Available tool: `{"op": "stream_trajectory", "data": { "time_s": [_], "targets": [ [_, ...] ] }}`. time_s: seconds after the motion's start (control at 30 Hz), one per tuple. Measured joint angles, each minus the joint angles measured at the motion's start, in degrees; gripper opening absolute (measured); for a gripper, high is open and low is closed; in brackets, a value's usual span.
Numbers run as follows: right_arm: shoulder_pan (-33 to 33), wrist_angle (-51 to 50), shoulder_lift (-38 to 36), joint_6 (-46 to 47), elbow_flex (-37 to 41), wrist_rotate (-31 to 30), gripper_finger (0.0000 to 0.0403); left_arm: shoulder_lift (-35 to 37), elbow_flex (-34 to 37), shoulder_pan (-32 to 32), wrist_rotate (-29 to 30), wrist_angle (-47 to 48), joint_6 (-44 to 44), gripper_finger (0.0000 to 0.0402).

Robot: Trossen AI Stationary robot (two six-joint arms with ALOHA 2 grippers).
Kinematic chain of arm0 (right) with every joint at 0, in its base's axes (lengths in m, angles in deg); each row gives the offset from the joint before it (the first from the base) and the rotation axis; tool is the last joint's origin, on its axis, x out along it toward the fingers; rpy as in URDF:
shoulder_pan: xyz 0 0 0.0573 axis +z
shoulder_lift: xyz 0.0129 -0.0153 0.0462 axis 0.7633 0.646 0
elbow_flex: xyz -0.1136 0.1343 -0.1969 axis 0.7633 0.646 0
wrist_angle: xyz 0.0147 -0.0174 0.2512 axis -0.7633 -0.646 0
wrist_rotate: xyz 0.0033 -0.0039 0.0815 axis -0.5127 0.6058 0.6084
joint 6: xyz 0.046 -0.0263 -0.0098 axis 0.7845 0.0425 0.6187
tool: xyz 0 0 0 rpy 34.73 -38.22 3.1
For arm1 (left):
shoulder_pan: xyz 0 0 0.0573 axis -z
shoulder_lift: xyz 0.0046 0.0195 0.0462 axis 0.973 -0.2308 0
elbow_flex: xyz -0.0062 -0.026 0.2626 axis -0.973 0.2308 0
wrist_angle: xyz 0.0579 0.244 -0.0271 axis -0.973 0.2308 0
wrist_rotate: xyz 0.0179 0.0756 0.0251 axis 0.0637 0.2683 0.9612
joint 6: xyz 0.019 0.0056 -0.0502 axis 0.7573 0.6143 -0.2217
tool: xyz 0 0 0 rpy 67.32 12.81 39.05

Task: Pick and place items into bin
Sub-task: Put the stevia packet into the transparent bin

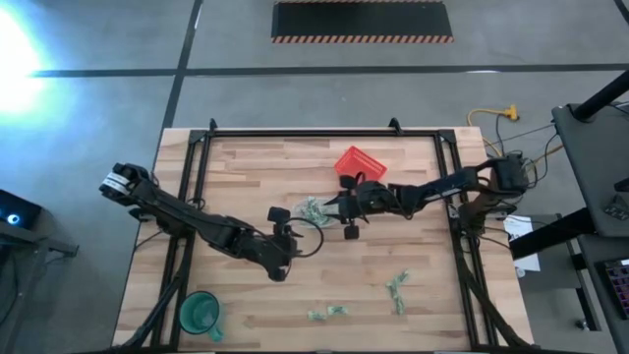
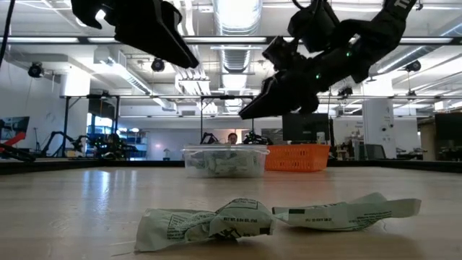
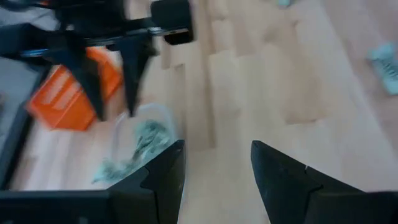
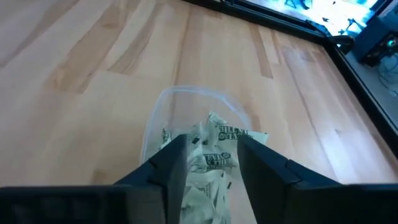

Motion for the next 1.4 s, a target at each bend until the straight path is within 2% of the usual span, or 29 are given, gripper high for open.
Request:
{"op": "stream_trajectory", "data": {
  "time_s": [0.17, 0.33, 0.53, 0.83, 1.1, 1.4],
  "targets": [
    [0.95, -12.77, -7.97, 0.61, -0.02, 0.14, 0.0141, -1.69, 0.07, 0.04, -7.0, -4.37, 0.15, 0.0167],
    [2.82, -28.02, -17.98, 5.19, 0.09, 0.22, 0.0136, -5.05, 0.09, 0.52, -11.99, -8.88, 0.13, 0.0167],
    [6.82, -37.64, -27.85, 9.11, 1.83, 0.19, 0.0125, -10.82, -0.2, 1.46, -18.03, -19.91, 0.57, 0.0167],
    [11.14, -45.01, -37.43, 12.66, 4.36, 0.02, 0.0114, -21.54, -6.42, 3.03, -18.86, -30.84, 3.07, 0.0167],
    [11.6, -45.58, -41.21, 15.6, 6.09, -0.08, 0.0116, -30.51, -15.39, 4.14, -19.83, -28.46, 3.47, 0.0167],
    [11.86, -44.67, -40.25, 17.95, 8.52, -0.05, 0.0116, -33.85, -17.83, 5.25, -19.77, -26.96, -0.48, 0.0167]
  ]
}}
